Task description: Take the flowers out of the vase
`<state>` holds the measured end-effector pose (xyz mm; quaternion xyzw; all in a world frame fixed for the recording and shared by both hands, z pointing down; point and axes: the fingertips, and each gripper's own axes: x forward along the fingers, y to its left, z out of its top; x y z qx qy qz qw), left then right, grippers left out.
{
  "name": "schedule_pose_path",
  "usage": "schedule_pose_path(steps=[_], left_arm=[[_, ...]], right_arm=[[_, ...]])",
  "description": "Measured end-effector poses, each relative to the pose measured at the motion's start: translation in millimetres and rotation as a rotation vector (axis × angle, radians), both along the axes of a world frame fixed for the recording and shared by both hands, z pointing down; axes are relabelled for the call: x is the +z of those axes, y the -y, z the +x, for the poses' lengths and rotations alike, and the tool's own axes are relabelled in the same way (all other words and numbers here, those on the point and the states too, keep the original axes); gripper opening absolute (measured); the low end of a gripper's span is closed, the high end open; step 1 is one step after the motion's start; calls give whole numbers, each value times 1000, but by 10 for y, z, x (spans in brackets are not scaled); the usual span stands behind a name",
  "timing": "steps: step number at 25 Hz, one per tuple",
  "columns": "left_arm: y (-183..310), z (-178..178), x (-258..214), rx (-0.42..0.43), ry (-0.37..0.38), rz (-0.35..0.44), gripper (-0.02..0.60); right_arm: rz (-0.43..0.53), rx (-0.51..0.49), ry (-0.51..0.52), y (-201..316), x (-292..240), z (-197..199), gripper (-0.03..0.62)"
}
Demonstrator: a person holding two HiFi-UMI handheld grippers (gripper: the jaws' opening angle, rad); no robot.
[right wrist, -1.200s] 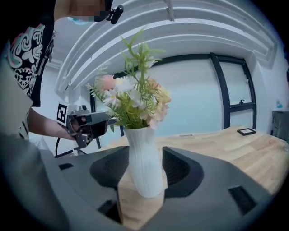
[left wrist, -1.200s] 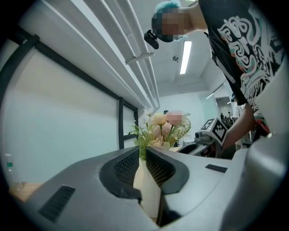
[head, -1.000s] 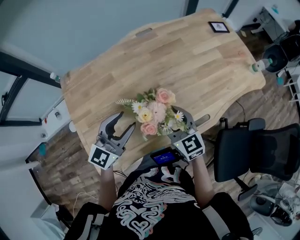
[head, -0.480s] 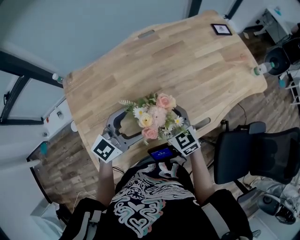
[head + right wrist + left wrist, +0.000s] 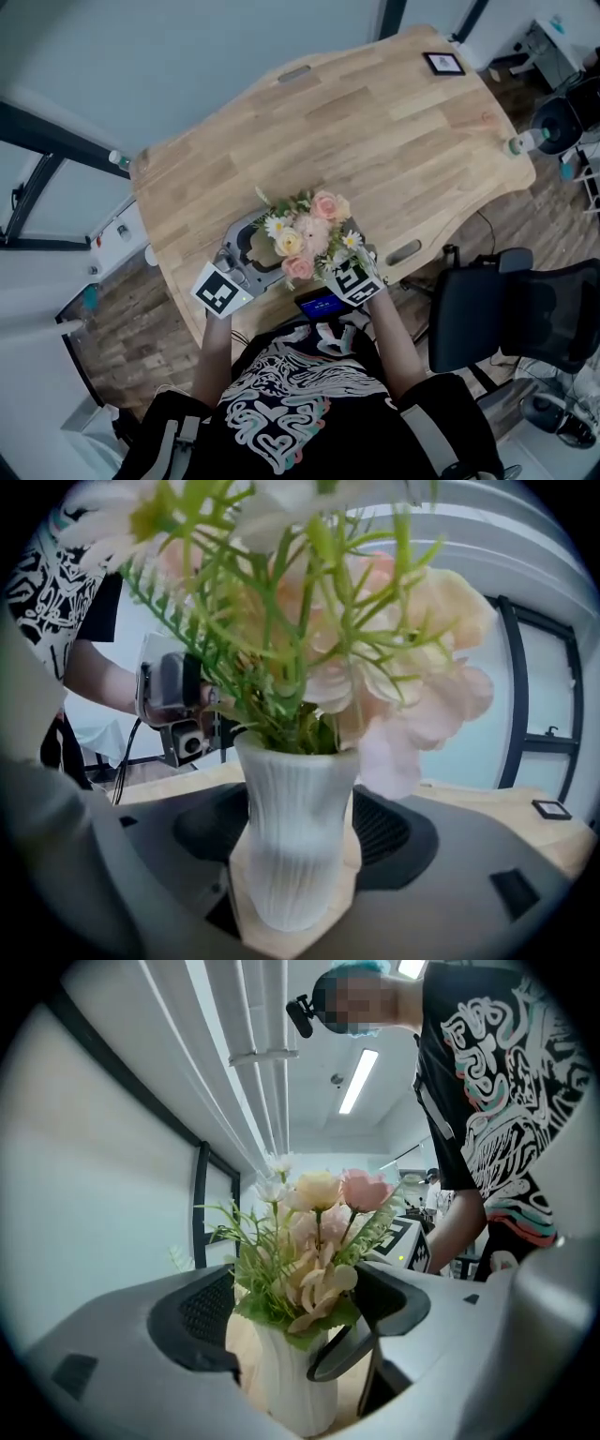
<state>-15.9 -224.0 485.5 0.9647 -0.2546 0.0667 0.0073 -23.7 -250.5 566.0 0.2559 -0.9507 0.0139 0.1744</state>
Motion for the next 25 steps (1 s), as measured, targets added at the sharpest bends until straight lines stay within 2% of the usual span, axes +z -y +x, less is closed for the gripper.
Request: schedule_pose_path(steps=[10, 15, 16, 19, 20, 22, 25], left_arm=[[60, 191, 23, 8, 20, 31, 379], [112, 212, 11, -28, 12, 55, 377], [117, 206, -10, -37, 14, 72, 356], [87, 223, -87, -10, 53, 162, 208], [80, 226, -86, -9, 53, 159, 177], [81, 206, -65, -29, 37, 116, 136], [80, 196, -113, -10, 82, 186, 103]], right_arm=[[3, -1, -19, 23, 5, -20, 341], [-17, -5, -15, -17, 116, -54, 341], [-18, -8, -15, -11, 127, -57, 341], [-21, -14, -20, -3, 150, -57, 341], [-21, -13, -21, -5, 155, -52, 341], [-22, -9, -19, -9, 158, -50, 341], [-27, -4, -15, -3, 136, -58, 341]])
